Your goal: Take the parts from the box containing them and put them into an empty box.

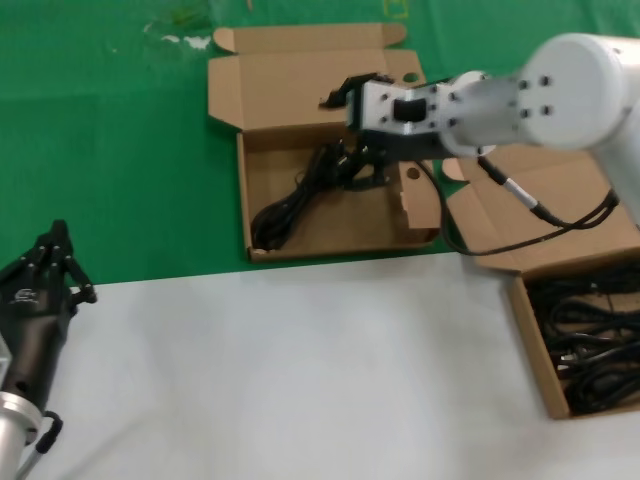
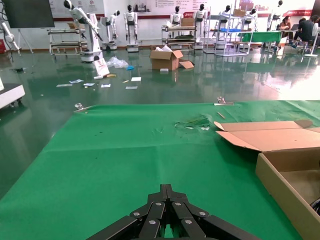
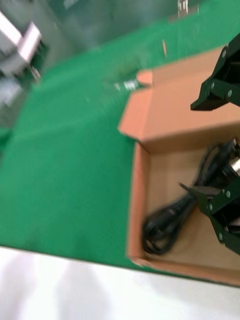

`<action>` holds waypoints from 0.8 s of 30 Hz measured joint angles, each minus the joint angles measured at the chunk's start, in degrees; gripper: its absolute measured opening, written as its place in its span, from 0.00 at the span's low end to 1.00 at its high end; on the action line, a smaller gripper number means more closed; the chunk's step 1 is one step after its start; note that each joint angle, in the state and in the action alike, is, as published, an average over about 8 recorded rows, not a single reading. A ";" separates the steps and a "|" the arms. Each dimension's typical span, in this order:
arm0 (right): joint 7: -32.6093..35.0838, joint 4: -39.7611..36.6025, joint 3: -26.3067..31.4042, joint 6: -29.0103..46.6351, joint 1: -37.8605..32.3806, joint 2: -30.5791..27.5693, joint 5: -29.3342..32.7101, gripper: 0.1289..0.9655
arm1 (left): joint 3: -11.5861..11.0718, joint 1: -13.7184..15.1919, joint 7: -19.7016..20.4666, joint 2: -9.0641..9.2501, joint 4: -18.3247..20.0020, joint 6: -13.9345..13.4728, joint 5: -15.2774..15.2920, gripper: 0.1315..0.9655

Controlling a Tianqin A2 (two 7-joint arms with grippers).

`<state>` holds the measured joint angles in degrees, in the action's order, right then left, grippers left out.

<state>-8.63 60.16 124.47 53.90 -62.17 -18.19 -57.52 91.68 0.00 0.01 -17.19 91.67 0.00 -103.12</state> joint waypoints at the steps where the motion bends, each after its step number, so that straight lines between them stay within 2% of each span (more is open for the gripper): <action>1: -0.68 1.58 -0.61 -0.09 0.64 -0.63 -0.32 0.35 | 0.00 0.00 0.00 0.00 0.00 0.00 0.00 0.01; 7: -6.62 13.66 -5.98 -2.24 7.07 -4.75 -1.89 0.51 | 0.00 0.00 0.00 0.00 0.00 0.00 0.00 0.01; 8: -7.80 15.80 -7.09 -2.91 8.61 -5.34 -1.96 0.51 | 0.00 0.00 0.00 0.00 0.00 0.00 0.00 0.01; 14: -14.49 26.47 -13.88 -7.78 18.94 -7.16 -1.06 0.69 | 0.00 0.00 0.00 0.00 0.00 0.00 0.00 0.01; 18: -17.33 30.08 -16.75 -9.70 23.66 -7.21 -0.09 0.77 | 0.00 0.00 0.00 0.00 0.00 0.00 0.00 0.01; 24: -18.29 31.13 -17.63 -10.16 25.15 -7.14 0.32 0.89 | 0.00 0.00 0.00 0.00 0.00 0.00 0.00 0.02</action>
<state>-26.92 91.29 106.84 43.74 -37.02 -25.33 -57.20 91.68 0.00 0.01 -17.19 91.67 0.00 -103.12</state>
